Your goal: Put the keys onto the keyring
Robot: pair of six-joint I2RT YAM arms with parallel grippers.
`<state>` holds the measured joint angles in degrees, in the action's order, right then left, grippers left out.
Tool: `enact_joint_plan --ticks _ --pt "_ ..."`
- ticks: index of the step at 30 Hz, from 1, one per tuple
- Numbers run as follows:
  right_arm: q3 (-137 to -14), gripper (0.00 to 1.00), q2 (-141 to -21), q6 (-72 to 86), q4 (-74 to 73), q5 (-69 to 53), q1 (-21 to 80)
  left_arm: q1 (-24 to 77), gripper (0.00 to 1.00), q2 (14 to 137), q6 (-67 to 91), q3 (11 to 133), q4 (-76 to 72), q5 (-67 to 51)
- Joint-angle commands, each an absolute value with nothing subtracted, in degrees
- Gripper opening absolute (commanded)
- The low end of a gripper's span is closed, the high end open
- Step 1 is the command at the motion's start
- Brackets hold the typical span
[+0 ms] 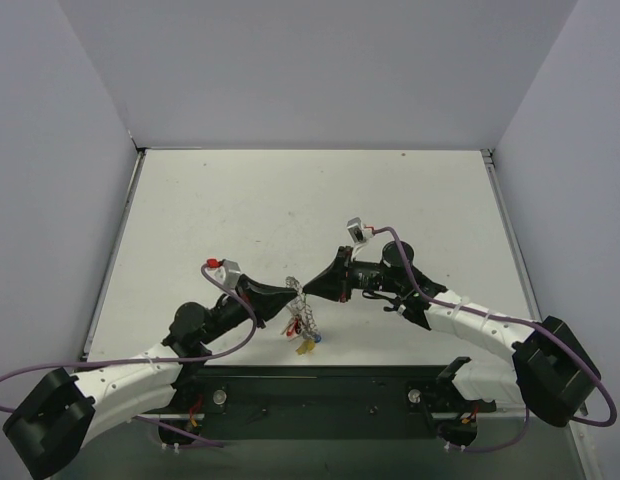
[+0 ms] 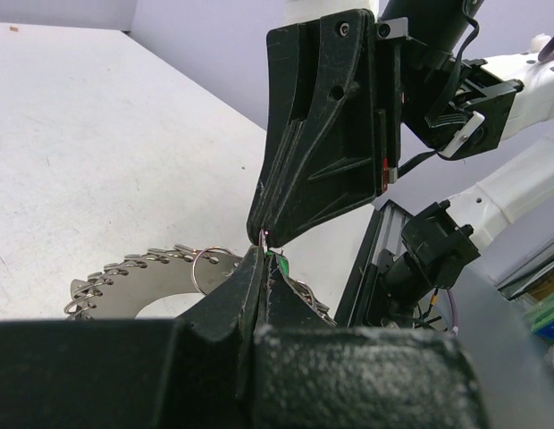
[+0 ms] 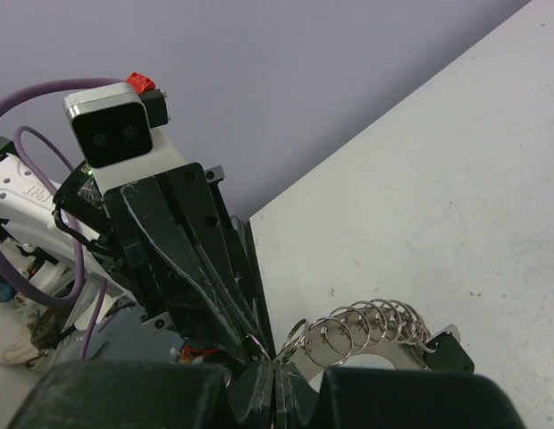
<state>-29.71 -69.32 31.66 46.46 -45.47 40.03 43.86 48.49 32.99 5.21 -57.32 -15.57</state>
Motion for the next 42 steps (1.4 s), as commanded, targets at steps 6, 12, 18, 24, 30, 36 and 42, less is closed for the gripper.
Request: enact_joint_plan --ticks 6,12,18,24,30,36,42 --pt "-30.2 0.00 -69.3 31.9 49.6 -52.2 39.6 44.0 0.00 49.0 32.9 5.1 -73.0 -11.5" --pt "-30.4 0.00 -68.0 32.0 49.7 -54.0 39.6 44.1 0.00 49.7 32.7 5.0 -74.8 -10.9" --pt "-30.2 0.02 -67.1 31.8 49.7 -55.0 39.5 44.1 0.00 50.2 33.0 5.1 -76.4 -10.9" --pt "-29.5 0.17 -65.0 31.2 49.4 -55.1 38.9 44.1 0.00 50.9 33.2 5.4 -76.4 -11.8" --pt "-28.8 0.49 -61.1 28.6 46.9 -53.2 38.2 44.1 0.00 51.9 33.5 5.9 -76.4 -13.2" --pt "-30.4 0.58 -59.2 26.4 43.7 -52.6 37.5 44.1 0.00 52.8 33.5 6.3 -76.7 -15.1" --pt "-33.3 0.57 -59.9 24.5 40.9 -52.6 36.7 44.1 0.00 54.1 33.2 7.6 -76.6 -19.7"
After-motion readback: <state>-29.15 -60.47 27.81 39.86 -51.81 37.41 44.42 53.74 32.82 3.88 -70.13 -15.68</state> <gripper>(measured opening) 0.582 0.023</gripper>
